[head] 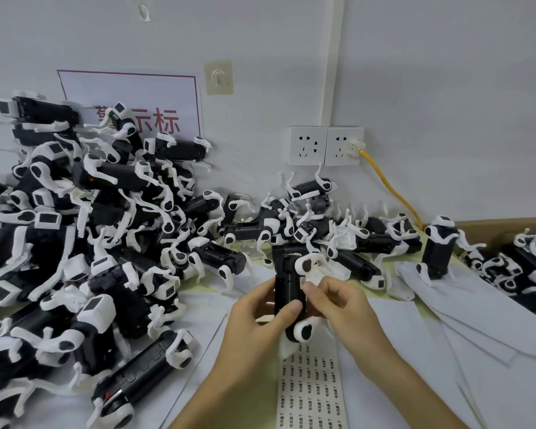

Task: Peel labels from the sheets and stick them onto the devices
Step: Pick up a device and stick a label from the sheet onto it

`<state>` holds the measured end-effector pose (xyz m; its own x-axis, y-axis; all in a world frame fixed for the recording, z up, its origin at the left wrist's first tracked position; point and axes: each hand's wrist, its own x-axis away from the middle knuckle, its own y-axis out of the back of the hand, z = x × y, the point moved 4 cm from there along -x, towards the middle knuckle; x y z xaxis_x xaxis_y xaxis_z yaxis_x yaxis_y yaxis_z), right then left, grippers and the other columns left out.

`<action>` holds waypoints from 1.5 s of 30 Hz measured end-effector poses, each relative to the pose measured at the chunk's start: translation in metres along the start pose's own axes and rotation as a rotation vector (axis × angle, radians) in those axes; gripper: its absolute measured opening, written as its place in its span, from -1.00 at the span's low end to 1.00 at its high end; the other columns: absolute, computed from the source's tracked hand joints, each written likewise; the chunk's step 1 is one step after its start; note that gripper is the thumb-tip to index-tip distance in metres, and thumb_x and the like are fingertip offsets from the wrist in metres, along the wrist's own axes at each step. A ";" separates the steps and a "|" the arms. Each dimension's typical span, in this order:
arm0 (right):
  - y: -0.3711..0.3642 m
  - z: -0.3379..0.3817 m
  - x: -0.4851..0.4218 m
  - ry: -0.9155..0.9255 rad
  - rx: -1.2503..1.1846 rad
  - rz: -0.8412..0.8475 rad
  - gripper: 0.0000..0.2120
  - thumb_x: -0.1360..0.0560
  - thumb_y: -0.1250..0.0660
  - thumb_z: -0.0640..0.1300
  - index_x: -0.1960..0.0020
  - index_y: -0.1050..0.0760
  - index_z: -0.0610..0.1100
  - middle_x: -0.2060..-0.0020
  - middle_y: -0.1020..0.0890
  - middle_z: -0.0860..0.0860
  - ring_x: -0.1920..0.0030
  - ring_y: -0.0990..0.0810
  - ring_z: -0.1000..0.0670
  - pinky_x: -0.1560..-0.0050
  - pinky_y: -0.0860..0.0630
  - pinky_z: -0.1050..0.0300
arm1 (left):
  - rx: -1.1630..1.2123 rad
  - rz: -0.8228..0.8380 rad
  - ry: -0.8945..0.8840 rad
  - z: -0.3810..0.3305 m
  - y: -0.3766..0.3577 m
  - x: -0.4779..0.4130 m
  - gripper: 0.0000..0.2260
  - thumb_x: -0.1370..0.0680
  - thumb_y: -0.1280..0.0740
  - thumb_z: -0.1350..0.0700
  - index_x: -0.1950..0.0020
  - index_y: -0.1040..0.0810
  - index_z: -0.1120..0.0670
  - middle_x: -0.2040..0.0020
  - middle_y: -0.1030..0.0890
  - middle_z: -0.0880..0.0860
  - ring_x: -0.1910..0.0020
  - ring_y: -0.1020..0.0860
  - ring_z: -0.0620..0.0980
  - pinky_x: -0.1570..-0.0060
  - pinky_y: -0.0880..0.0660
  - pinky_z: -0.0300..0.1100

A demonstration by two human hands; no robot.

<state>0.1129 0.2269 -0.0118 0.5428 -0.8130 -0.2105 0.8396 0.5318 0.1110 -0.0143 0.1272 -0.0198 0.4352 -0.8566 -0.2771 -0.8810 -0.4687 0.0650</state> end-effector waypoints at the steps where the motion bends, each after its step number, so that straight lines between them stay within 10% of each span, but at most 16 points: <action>1: -0.002 0.000 0.000 -0.003 -0.028 0.039 -0.61 -0.57 -0.35 0.07 0.29 -0.47 -0.20 0.35 -0.56 -0.13 0.26 -0.54 -0.04 0.09 -0.48 0.04 | 0.073 0.015 0.008 -0.003 -0.002 0.001 -0.74 -0.53 -0.47 0.06 -0.22 -0.70 -0.01 -0.06 -0.76 0.05 -0.06 -0.71 0.00 -0.03 -0.61 -0.19; 5: -0.004 0.001 0.001 0.003 -0.121 0.119 -0.60 -0.67 -0.27 0.01 0.26 -0.48 -0.20 0.32 -0.52 -0.09 0.24 -0.51 -0.04 0.08 -0.46 0.09 | 0.333 0.084 0.061 -0.012 -0.009 0.006 -0.72 -0.53 -0.38 0.15 -0.19 -0.67 0.23 -0.02 -0.76 0.15 0.05 -0.73 -0.07 0.10 -0.59 -0.33; 11: -0.006 0.004 0.003 0.060 -0.134 0.121 -0.30 -0.41 -0.39 0.26 0.09 -0.44 -0.46 0.26 -0.51 -0.18 0.22 -0.48 -0.11 0.13 -0.45 -0.02 | 0.155 0.126 0.023 -0.009 -0.010 0.008 -0.77 -0.57 -0.43 0.10 -0.21 -0.71 -0.02 -0.06 -0.76 0.07 -0.10 -0.71 0.03 -0.09 -0.62 -0.16; 28: -0.006 0.009 0.005 0.080 -0.295 0.194 -0.66 -0.56 -0.25 -0.04 0.39 -0.43 -0.07 0.41 -0.42 -0.02 0.36 -0.41 0.02 0.29 -0.41 0.22 | 0.350 0.298 0.059 0.002 -0.007 0.003 -0.64 -0.64 -0.35 -0.04 -0.27 -0.62 0.21 -0.12 -0.66 0.30 -0.09 -0.64 0.13 -0.10 -0.56 -0.12; 35: -0.005 0.015 0.011 0.261 -0.127 -0.072 -0.94 -0.52 -0.40 -0.12 0.06 -0.65 -0.02 0.16 -0.70 0.02 0.16 -0.66 0.02 0.14 -0.57 0.22 | 0.279 0.073 0.042 0.006 -0.003 0.000 -0.63 -0.53 -0.45 -0.09 -0.27 -0.68 0.04 -0.15 -0.72 0.13 -0.18 -0.68 0.12 -0.15 -0.61 -0.06; 42: -0.008 0.019 0.019 0.258 -0.104 -0.195 -0.75 -0.51 -0.49 -0.17 -0.05 -0.70 0.17 0.04 -0.75 0.12 0.04 -0.73 0.07 0.04 -0.59 0.31 | 0.159 -0.116 -0.044 0.001 -0.003 0.004 -0.59 -0.39 -0.54 0.10 -0.23 -0.65 -0.02 -0.02 -0.74 0.00 -0.05 -0.67 -0.07 0.09 -0.55 -0.37; 45: -0.008 0.019 0.021 0.223 -0.146 -0.235 -0.71 -0.49 -0.52 -0.25 0.04 -0.72 0.17 0.12 -0.76 0.09 0.09 -0.74 0.07 0.10 -0.60 0.32 | 0.089 -0.155 -0.059 0.005 -0.005 0.006 -0.54 -0.35 -0.59 0.00 -0.23 -0.64 -0.14 -0.03 -0.72 -0.05 -0.09 -0.65 -0.09 -0.02 -0.60 -0.21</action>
<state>0.1184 0.2009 0.0013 0.3039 -0.8537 -0.4228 0.9202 0.3780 -0.1020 -0.0084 0.1259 -0.0267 0.5576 -0.7602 -0.3335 -0.8183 -0.5709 -0.0668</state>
